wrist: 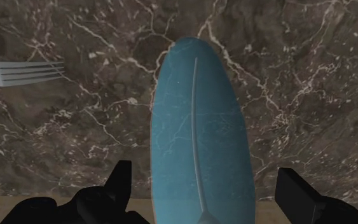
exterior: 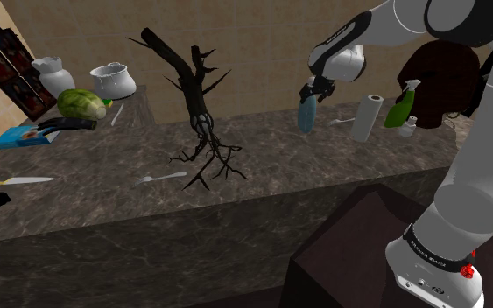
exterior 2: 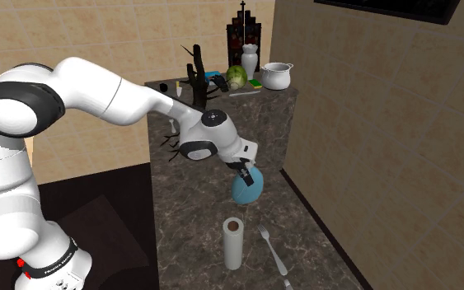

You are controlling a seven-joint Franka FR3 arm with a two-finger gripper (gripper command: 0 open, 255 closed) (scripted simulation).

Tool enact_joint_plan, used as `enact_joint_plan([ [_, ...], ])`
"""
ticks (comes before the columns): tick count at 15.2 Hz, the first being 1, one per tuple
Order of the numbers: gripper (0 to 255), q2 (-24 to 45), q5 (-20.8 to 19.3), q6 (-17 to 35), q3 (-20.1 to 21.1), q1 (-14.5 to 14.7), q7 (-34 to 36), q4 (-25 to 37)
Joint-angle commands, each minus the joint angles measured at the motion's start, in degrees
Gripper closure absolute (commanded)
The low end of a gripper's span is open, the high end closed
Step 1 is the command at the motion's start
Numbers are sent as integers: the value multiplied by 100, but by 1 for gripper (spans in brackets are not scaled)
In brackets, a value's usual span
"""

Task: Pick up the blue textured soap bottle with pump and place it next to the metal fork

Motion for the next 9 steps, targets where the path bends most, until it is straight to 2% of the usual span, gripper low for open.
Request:
enact_joint_plan([
  [1, 0, 4, 2, 2, 1, 0, -1, 3],
  [3, 0, 3, 2, 2, 1, 0, -1, 2],
  [4, 255, 3, 2, 2, 1, 0, -1, 2],
  [9, 255, 4, 1, 2, 1, 0, 0, 2],
])
